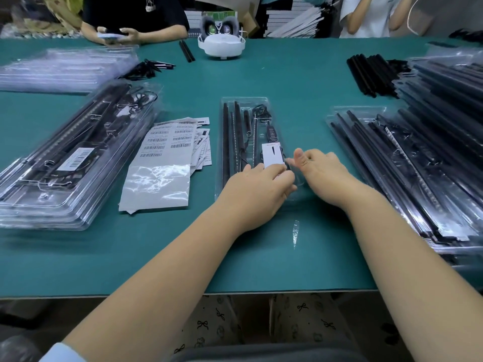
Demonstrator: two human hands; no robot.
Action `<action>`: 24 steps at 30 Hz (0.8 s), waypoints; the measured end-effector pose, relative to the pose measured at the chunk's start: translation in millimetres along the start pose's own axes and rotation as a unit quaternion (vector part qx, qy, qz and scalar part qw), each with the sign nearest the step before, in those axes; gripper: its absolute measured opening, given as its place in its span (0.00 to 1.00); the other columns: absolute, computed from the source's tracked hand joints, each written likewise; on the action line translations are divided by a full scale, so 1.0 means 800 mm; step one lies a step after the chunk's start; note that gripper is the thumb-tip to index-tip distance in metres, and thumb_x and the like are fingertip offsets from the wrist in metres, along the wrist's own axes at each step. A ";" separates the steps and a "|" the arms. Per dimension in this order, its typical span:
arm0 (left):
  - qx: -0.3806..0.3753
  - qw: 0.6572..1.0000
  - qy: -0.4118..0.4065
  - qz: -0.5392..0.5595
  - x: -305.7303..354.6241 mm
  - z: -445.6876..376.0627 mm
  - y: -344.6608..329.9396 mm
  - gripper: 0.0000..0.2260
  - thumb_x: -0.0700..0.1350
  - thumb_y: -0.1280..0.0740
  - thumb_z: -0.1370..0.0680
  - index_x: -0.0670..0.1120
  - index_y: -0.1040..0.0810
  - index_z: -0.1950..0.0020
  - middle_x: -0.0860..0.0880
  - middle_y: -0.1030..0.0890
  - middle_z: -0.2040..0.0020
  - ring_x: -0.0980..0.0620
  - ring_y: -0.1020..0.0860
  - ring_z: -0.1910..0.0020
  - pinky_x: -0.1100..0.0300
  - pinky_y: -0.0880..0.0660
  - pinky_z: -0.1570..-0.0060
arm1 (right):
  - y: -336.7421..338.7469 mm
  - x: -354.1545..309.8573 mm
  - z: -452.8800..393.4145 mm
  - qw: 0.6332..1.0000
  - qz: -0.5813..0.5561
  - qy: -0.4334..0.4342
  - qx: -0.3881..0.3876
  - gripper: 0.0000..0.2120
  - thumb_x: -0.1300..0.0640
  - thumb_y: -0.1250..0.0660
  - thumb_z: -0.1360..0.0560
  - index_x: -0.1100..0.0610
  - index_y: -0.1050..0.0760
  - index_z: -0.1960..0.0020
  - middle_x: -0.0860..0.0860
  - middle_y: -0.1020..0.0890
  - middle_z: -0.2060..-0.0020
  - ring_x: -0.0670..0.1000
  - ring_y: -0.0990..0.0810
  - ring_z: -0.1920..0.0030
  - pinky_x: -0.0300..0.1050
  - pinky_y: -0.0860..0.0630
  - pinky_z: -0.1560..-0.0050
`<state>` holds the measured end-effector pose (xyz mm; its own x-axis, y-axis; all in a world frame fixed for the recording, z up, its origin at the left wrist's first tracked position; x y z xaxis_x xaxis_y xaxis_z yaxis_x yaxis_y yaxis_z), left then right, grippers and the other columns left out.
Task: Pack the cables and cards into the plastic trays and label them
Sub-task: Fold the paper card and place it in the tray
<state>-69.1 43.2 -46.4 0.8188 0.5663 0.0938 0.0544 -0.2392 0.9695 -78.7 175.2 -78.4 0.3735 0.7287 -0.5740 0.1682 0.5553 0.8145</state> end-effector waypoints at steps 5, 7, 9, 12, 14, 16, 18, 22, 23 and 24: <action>0.025 0.999 -0.005 0.027 0.000 0.003 0.007 0.20 0.52 0.50 0.19 0.41 0.25 0.44 0.46 0.24 0.37 0.41 0.24 0.46 0.42 0.29 0.43 | -0.007 -0.001 -0.004 1.000 0.006 0.004 0.018 0.32 0.27 0.57 0.27 0.44 0.31 0.35 0.49 0.31 0.41 0.55 0.38 0.36 0.54 0.44 0.37; 0.044 0.998 -0.002 0.036 -0.003 0.003 0.008 0.15 0.52 0.44 0.19 0.43 0.25 0.46 0.49 0.23 0.40 0.44 0.24 0.47 0.47 0.28 0.49 | -0.005 -0.012 -0.003 0.998 -0.018 0.035 0.039 0.25 0.32 0.51 0.23 0.47 0.26 0.43 0.38 0.30 0.54 0.48 0.39 0.47 0.45 0.48 0.47; 0.056 0.997 0.008 0.047 -0.008 0.003 0.009 0.14 0.56 0.40 0.21 0.46 0.26 0.48 0.53 0.22 0.46 0.48 0.25 0.51 0.55 0.31 0.58 | -0.002 -0.021 -0.002 0.996 -0.035 0.056 0.057 0.20 0.38 0.44 0.23 0.51 0.22 0.57 0.39 0.25 0.61 0.50 0.33 0.50 0.45 0.42 0.46; 0.044 0.998 -0.004 0.048 -0.005 -0.001 0.004 0.15 0.60 0.38 0.23 0.49 0.27 0.47 0.56 0.22 0.48 0.51 0.25 0.52 0.58 0.32 0.61 | 0.017 -0.002 -0.003 0.982 -0.147 0.009 0.122 0.21 0.47 0.39 0.24 0.54 0.21 0.71 0.51 0.20 0.72 0.52 0.25 0.63 0.45 0.32 0.60; 0.044 0.998 -0.022 0.045 0.002 -0.003 0.003 0.15 0.61 0.38 0.23 0.49 0.27 0.49 0.56 0.21 0.47 0.51 0.24 0.52 0.57 0.28 0.59 | 0.028 0.010 0.003 0.970 -0.174 -0.026 0.168 0.19 0.52 0.38 0.24 0.54 0.20 0.71 0.48 0.20 0.75 0.52 0.24 0.66 0.44 0.31 0.63; 0.052 0.997 -0.029 0.049 0.004 -0.004 0.004 0.16 0.61 0.38 0.24 0.49 0.27 0.49 0.56 0.21 0.47 0.51 0.23 0.51 0.54 0.26 0.56 | 0.033 0.010 0.007 0.971 -0.133 -0.023 0.197 0.18 0.53 0.40 0.26 0.60 0.21 0.69 0.51 0.21 0.74 0.56 0.24 0.65 0.46 0.30 0.63; 0.053 0.997 -0.032 0.042 0.003 -0.003 0.003 0.16 0.62 0.40 0.24 0.50 0.27 0.50 0.56 0.21 0.46 0.51 0.24 0.50 0.53 0.25 0.55 | 0.038 0.012 0.012 0.967 -0.136 -0.015 0.215 0.11 0.53 0.40 0.28 0.58 0.24 0.62 0.54 0.21 0.71 0.54 0.25 0.68 0.47 0.30 0.62; 0.060 0.995 -0.048 0.059 0.001 -0.003 0.002 0.18 0.62 0.38 0.26 0.50 0.28 0.49 0.56 0.21 0.47 0.52 0.24 0.48 0.52 0.25 0.55 | 0.032 0.017 0.009 0.982 -0.129 -0.012 0.140 0.10 0.53 0.38 0.28 0.58 0.23 0.61 0.49 0.20 0.75 0.45 0.24 0.78 0.43 0.26 0.66; 0.058 0.995 -0.052 0.060 0.001 -0.002 0.002 0.18 0.62 0.36 0.27 0.49 0.27 0.47 0.56 0.21 0.47 0.52 0.24 0.49 0.52 0.25 0.55 | 0.028 0.016 0.008 0.988 -0.103 -0.006 0.118 0.11 0.52 0.37 0.28 0.57 0.23 0.64 0.48 0.20 0.76 0.45 0.25 0.80 0.42 0.29 0.69; 0.059 0.995 -0.057 0.061 0.000 -0.002 0.002 0.18 0.60 0.35 0.28 0.49 0.27 0.46 0.55 0.21 0.48 0.51 0.24 0.49 0.52 0.25 0.55 | 0.024 0.015 0.009 0.992 -0.081 -0.003 0.102 0.12 0.50 0.37 0.28 0.56 0.24 0.65 0.46 0.20 0.76 0.45 0.25 0.80 0.40 0.31 0.71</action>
<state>-69.5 43.9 -44.2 0.8826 0.4360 0.1758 0.0119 -0.3947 0.9188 -64.8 191.5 -68.8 0.3325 0.6337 -0.6984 0.4066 0.5719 0.7125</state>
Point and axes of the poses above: each hand's wrist, its own z-axis away from the middle knuckle, its own y-axis out of the back of the hand, x = y × z, the point moved 10 cm from there along -z, towards the middle knuckle
